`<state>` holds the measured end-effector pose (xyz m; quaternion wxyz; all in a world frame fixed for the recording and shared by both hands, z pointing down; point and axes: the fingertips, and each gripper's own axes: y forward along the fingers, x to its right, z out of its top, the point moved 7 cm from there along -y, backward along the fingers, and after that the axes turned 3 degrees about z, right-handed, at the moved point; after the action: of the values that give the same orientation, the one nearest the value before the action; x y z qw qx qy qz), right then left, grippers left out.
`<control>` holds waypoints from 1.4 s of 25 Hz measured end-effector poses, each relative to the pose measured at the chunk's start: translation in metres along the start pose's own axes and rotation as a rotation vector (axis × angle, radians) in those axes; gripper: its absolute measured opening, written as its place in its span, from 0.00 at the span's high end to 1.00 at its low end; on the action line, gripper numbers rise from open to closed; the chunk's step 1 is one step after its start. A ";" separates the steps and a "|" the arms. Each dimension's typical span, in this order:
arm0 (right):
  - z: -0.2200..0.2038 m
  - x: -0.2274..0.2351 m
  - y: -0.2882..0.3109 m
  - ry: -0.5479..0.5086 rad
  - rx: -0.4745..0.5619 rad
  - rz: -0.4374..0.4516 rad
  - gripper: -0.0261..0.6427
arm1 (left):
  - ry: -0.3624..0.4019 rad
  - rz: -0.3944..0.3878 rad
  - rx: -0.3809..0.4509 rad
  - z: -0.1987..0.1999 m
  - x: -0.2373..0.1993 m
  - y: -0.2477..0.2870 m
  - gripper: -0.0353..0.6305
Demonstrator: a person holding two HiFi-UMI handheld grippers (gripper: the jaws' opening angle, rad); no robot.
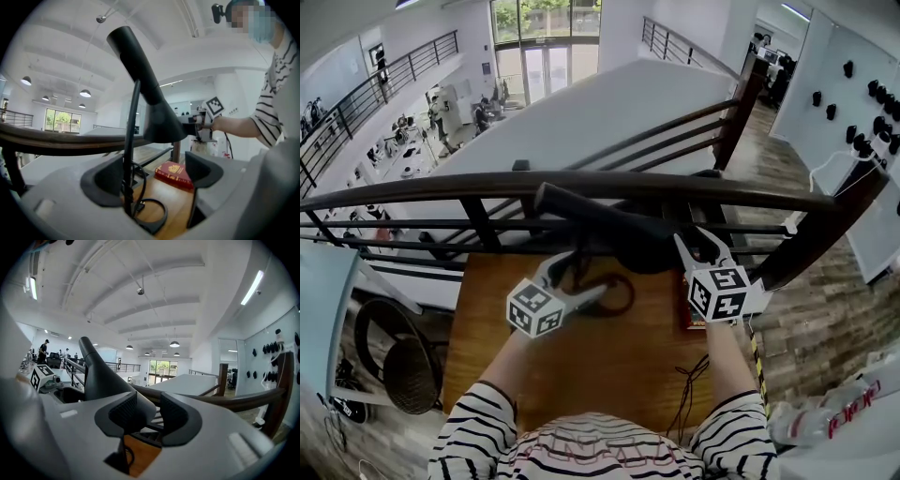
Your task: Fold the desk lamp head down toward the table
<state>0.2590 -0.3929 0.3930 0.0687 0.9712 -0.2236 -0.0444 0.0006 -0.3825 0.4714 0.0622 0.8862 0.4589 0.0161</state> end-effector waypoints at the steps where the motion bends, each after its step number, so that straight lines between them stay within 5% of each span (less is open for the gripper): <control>1: -0.006 -0.002 0.002 0.010 -0.012 0.006 0.73 | 0.000 0.000 0.001 0.000 0.000 0.000 0.33; 20: -0.067 -0.030 0.038 0.167 -0.043 0.048 0.81 | 0.003 -0.010 0.008 -0.005 -0.002 0.008 0.29; 35: -0.073 -0.035 0.019 0.230 -0.039 0.034 0.74 | 0.027 0.012 0.009 -0.001 0.007 -0.006 0.30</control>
<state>0.2276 -0.3865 0.4697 0.1135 0.9644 -0.2299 0.0641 -0.0001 -0.3731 0.4719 0.0518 0.8889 0.4545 0.0262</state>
